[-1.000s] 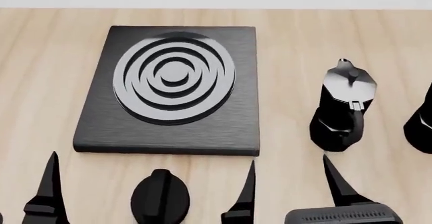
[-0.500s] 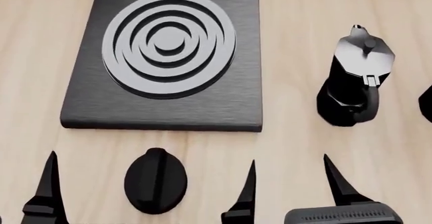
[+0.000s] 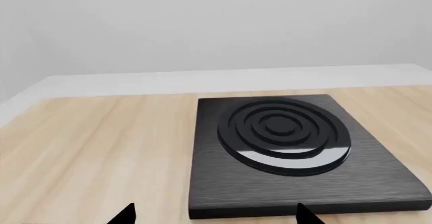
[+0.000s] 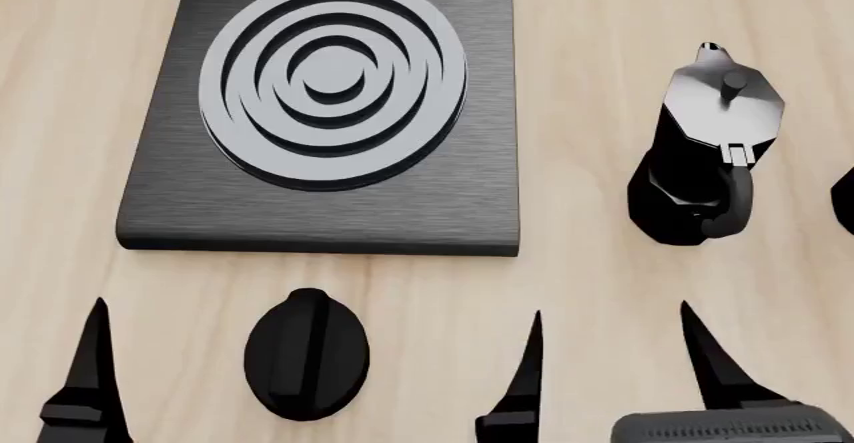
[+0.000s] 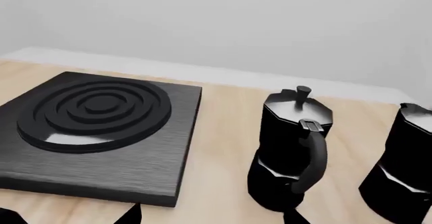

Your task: Put the right moka pot on the stove.

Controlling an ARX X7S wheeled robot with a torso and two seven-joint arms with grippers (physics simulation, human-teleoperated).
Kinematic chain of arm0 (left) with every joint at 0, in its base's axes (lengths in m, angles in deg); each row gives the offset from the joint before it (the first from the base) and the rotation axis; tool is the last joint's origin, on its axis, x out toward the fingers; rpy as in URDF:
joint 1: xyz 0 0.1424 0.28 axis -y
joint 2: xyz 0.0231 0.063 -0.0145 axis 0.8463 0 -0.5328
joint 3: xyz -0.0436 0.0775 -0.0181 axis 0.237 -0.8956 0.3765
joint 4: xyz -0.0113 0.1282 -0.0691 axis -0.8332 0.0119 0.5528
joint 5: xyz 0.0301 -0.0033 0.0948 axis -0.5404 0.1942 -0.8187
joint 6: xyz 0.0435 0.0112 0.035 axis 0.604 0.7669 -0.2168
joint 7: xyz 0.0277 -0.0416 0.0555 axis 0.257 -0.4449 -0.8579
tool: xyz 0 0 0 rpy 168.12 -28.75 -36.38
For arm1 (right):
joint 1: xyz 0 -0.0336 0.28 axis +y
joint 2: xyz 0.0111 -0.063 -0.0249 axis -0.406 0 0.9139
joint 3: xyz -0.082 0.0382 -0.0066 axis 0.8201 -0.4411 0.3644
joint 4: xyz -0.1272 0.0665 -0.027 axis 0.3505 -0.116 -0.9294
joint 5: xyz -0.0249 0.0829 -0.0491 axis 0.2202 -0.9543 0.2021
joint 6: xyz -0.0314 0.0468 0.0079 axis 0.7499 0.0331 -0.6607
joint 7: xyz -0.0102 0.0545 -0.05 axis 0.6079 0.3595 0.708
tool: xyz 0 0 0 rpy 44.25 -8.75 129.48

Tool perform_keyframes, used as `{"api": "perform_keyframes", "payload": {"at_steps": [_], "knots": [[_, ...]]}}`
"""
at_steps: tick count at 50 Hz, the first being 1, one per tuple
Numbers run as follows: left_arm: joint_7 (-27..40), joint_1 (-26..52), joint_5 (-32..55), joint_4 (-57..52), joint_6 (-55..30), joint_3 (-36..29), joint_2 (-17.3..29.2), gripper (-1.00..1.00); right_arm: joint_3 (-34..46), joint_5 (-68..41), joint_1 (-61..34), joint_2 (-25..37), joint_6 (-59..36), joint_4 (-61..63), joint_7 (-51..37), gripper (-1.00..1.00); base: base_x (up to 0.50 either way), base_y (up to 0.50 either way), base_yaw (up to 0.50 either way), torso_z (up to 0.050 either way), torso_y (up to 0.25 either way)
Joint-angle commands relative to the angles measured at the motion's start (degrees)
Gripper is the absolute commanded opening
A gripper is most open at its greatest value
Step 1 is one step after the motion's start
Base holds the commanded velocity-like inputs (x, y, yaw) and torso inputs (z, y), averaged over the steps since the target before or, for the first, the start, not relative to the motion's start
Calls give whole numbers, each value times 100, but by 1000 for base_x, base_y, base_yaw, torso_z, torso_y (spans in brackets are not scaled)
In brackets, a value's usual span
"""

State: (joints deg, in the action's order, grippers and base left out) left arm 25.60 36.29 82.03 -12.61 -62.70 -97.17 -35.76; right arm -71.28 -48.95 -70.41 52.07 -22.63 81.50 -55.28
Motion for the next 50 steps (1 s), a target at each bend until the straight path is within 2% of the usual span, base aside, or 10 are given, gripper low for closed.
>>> {"api": "perform_keyframes", "payload": {"at_steps": [1,11,13,24,37,50], "knots": [[41,-10,2,-9,14,-1,14,100,-796,-399,341,407,128,189,79,100,0,0,0,0,0],[59,15,17,20,10,-13,26,100,-1760,-772,1014,786,410,283,219,100,0,0,0,0,0],[55,19,29,38,15,-13,22,100,-1835,-586,1319,699,881,9,370,100,0,0,0,0,0],[111,39,49,16,-31,-32,35,100,-2694,-954,1764,990,740,213,293,100,0,0,0,0,0],[144,41,45,9,-15,-48,54,100,-3542,-1600,1851,1352,486,105,417,100,0,0,0,0,0],[133,9,30,50,75,-61,69,100,-3825,-2102,1466,1726,104,-291,454,100,0,0,0,0,0]]}}
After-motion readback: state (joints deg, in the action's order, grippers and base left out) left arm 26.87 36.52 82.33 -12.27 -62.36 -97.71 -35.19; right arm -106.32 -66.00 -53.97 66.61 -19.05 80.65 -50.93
